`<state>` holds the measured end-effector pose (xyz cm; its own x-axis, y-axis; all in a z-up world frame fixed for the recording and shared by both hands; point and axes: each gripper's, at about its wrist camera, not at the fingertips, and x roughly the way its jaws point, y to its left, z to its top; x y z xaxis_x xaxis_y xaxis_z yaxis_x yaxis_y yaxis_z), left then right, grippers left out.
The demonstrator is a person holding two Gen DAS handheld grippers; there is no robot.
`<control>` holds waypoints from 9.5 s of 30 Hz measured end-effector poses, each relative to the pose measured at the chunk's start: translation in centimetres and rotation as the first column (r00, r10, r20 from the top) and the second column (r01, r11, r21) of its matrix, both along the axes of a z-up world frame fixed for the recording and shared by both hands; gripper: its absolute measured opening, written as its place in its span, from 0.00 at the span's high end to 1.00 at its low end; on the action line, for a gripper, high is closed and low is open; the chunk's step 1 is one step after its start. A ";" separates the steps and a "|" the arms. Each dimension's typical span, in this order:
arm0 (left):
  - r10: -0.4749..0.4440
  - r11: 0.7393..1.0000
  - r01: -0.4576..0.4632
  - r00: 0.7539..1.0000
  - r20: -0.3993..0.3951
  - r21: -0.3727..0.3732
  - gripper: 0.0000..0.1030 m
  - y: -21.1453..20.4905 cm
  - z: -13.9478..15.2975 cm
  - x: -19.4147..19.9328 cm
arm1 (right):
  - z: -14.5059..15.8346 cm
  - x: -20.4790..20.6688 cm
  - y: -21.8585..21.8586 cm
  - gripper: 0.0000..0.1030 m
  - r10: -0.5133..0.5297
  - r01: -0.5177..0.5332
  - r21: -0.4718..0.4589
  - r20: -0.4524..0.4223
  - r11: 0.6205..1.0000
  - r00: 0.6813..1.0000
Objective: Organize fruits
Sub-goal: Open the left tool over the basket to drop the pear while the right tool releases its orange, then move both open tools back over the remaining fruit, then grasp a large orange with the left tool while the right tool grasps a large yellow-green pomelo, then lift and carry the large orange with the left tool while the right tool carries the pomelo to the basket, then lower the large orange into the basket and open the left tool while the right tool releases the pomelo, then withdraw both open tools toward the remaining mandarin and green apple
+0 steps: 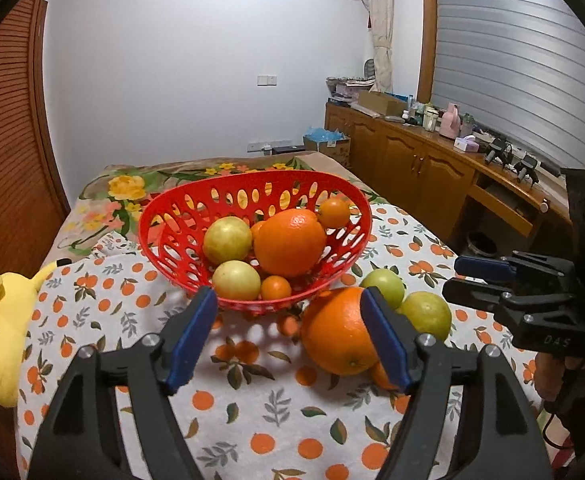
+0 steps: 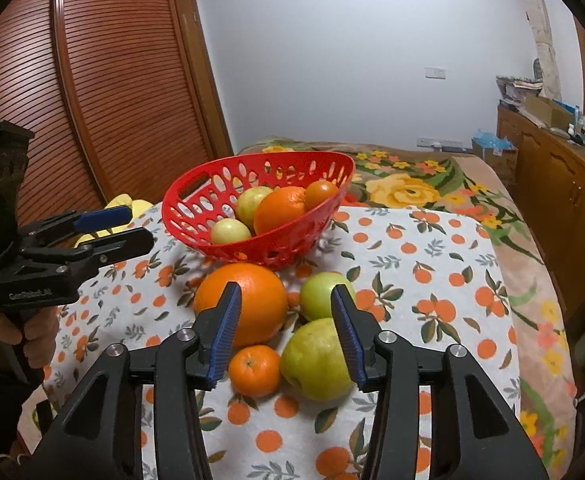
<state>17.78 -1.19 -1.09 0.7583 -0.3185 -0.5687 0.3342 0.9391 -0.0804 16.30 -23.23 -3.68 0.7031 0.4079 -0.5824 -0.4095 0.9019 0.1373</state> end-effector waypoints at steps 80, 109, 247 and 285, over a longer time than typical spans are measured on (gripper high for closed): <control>-0.083 0.996 0.089 0.969 -0.231 0.015 0.22 -7.3 -6.9 4.8 | -5.1 0.8 -2.7 0.35 -0.084 0.081 -0.033 -0.139 0.996 0.987; -0.050 0.998 0.041 0.975 -0.217 -0.046 0.24 -3.5 -7.0 1.8 | -5.3 0.9 -3.0 0.35 -0.099 0.091 -0.066 -0.143 0.994 0.985; 0.193 0.980 -0.196 0.979 -0.065 -0.040 0.20 9.7 -1.4 10.1 | 1.9 17.2 10.5 0.35 0.122 -0.128 -0.134 -0.049 0.983 0.991; 0.164 0.985 -0.166 0.985 -0.053 -0.050 0.20 7.9 -1.7 6.5 | 4.2 12.1 7.5 0.31 0.098 -0.093 -0.102 0.045 0.990 0.994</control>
<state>24.25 6.68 -2.76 0.7750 -0.2230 -0.5914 0.1696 0.9747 -0.1453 28.40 -15.77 0.55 0.6928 0.4163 -0.5888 -0.4988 0.8663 0.0257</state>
